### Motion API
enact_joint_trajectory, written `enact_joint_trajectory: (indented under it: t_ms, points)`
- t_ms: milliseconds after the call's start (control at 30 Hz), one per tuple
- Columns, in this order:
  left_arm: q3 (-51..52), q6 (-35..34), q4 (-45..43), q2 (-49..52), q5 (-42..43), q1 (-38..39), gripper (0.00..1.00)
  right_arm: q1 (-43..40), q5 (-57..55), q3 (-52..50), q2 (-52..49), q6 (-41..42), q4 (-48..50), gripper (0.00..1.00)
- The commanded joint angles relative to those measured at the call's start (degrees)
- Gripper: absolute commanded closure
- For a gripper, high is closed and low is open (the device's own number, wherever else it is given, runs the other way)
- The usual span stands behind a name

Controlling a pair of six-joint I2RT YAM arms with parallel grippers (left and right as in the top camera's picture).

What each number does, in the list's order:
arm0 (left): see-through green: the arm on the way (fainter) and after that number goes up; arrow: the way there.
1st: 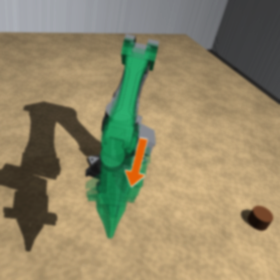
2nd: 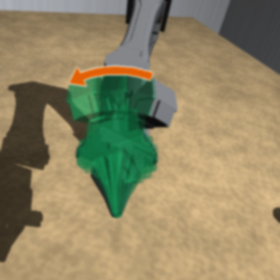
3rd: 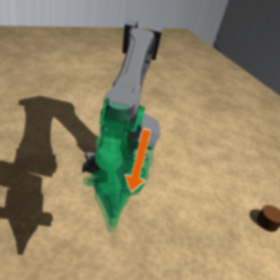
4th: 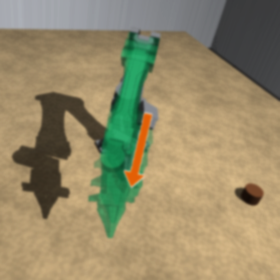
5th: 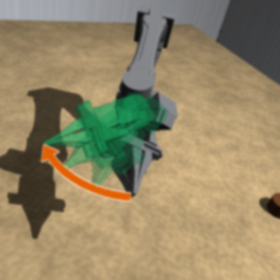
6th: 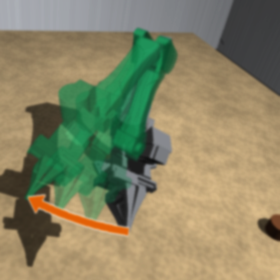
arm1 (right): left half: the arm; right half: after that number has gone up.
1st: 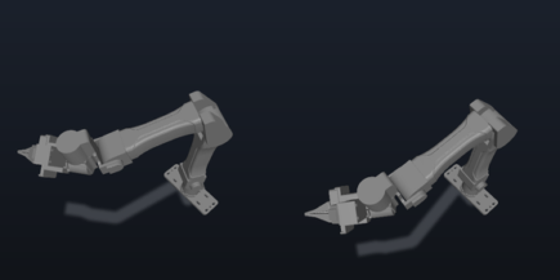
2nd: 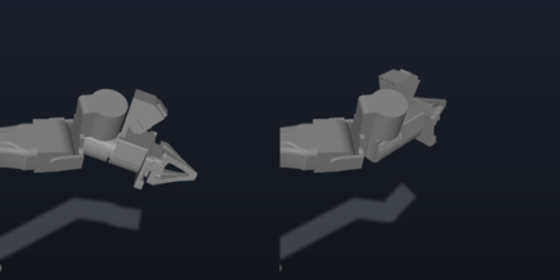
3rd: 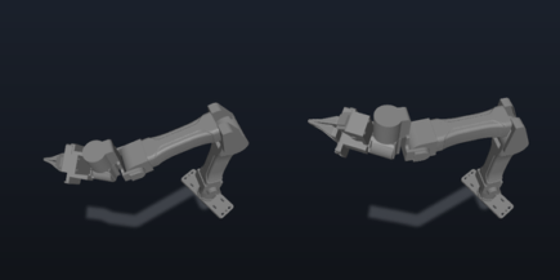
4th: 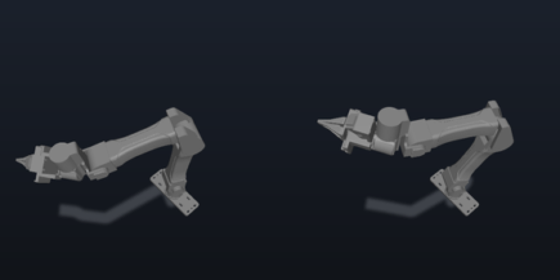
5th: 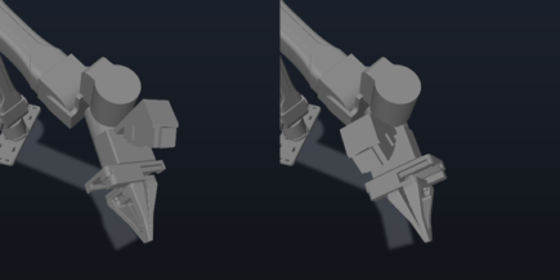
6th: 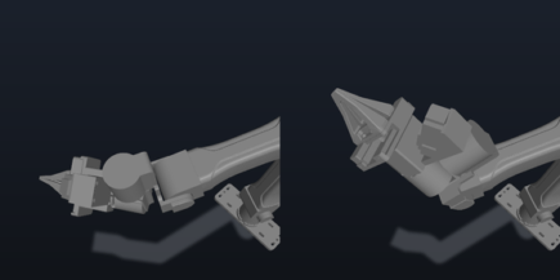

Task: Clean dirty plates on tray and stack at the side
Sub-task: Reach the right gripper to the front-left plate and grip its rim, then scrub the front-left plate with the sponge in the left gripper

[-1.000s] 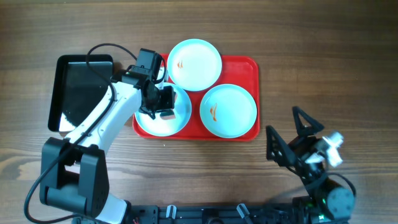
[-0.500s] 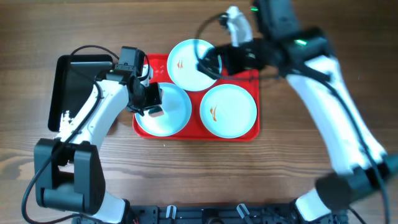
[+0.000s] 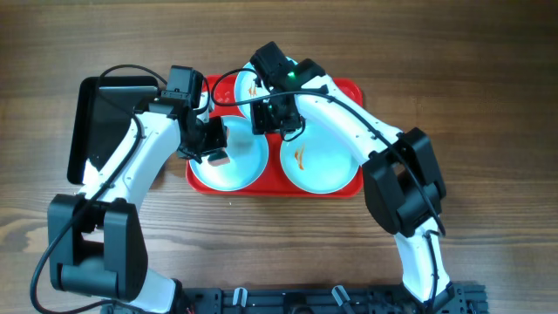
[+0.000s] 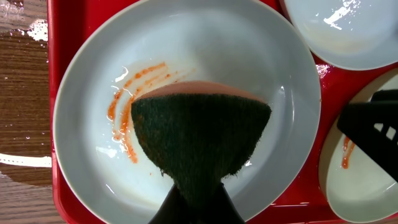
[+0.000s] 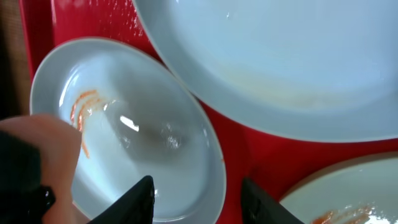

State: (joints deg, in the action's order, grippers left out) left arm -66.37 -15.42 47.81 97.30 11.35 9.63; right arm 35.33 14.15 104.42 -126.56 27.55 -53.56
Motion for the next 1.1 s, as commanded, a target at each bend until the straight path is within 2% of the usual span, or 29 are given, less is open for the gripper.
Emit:
enact_joint_trajectory:
  t_ms: [0, 33, 500, 667, 800, 933, 1067]
  points:
    - [0.1, -0.5, 0.2, 0.0, -0.1, -0.2, 0.96, 0.6, -4.3, -2.6, -1.5, 2.2, 2.5, 0.56]
    - [0.1, -0.5, 0.2, 0.0, -0.1, -0.2, 0.96, 0.6, -4.3, -3.7, -1.5, 2.2, 3.5, 0.59]
    - [0.1, -0.5, 0.2, 0.0, -0.1, -0.2, 0.96, 2.4, -5.0, -12.2, -1.5, 2.6, 10.8, 0.64]
    - [0.1, -0.5, 0.2, 0.0, 0.2, -0.1, 0.96, 2.4, -5.2, -12.5, -1.5, 2.5, 11.3, 0.85]
    - [0.1, -1.8, 0.0, 0.0, 1.5, -0.1, 0.96, 2.4, -4.9, -12.5, -1.5, 2.4, 11.0, 0.96]
    - [3.1, -1.8, -3.3, 0.0, 3.1, 1.4, 0.96, 2.4, -3.8, -12.5, -1.5, 2.4, 10.9, 0.96]
    - [8.1, -3.6, -10.6, 0.0, 4.0, 6.5, 0.96, 2.4, -3.8, -12.5, -1.5, 2.0, 10.9, 0.95]
